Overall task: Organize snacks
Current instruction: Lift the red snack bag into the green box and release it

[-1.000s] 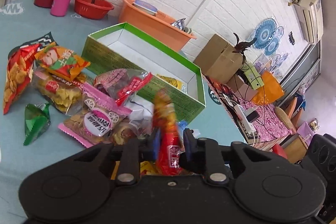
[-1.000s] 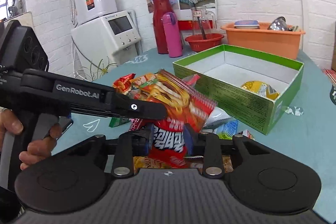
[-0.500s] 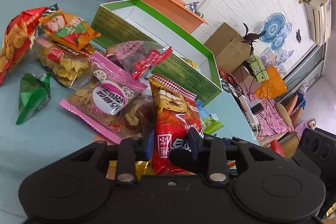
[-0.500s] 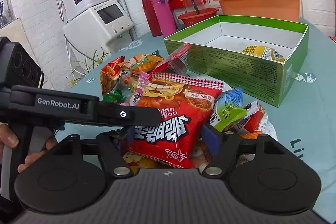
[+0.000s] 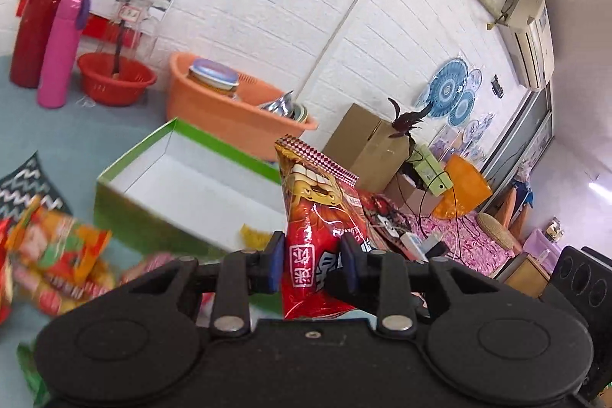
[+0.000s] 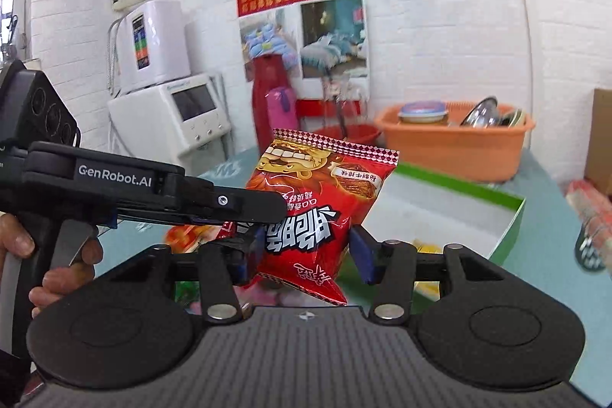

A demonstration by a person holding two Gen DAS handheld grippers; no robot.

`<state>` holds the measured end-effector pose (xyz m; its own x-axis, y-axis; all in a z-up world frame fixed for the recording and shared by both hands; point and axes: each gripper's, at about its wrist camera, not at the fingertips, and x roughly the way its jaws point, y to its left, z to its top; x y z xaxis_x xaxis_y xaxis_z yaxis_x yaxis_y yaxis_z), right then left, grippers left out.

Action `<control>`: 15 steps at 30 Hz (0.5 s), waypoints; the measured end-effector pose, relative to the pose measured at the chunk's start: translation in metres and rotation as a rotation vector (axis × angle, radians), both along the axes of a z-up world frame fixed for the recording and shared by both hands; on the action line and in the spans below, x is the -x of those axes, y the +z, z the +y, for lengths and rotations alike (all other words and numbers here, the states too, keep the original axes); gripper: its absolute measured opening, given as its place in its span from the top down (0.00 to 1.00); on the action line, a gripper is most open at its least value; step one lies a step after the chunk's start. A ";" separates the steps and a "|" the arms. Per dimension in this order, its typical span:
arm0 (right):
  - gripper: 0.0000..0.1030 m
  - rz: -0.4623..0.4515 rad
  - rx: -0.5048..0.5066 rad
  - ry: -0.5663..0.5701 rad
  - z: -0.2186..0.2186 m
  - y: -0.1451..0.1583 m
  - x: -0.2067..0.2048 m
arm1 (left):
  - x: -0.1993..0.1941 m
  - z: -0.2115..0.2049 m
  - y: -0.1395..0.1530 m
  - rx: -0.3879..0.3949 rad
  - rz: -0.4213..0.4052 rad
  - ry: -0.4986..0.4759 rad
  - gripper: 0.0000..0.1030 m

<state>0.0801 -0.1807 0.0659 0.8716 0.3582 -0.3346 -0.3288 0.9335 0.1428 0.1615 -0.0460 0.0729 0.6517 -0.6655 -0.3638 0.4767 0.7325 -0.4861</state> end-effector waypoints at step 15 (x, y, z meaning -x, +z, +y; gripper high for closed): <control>0.20 0.119 -0.052 -0.073 -0.047 -0.045 -0.112 | -0.118 -0.025 -0.042 -0.043 0.144 -0.023 0.16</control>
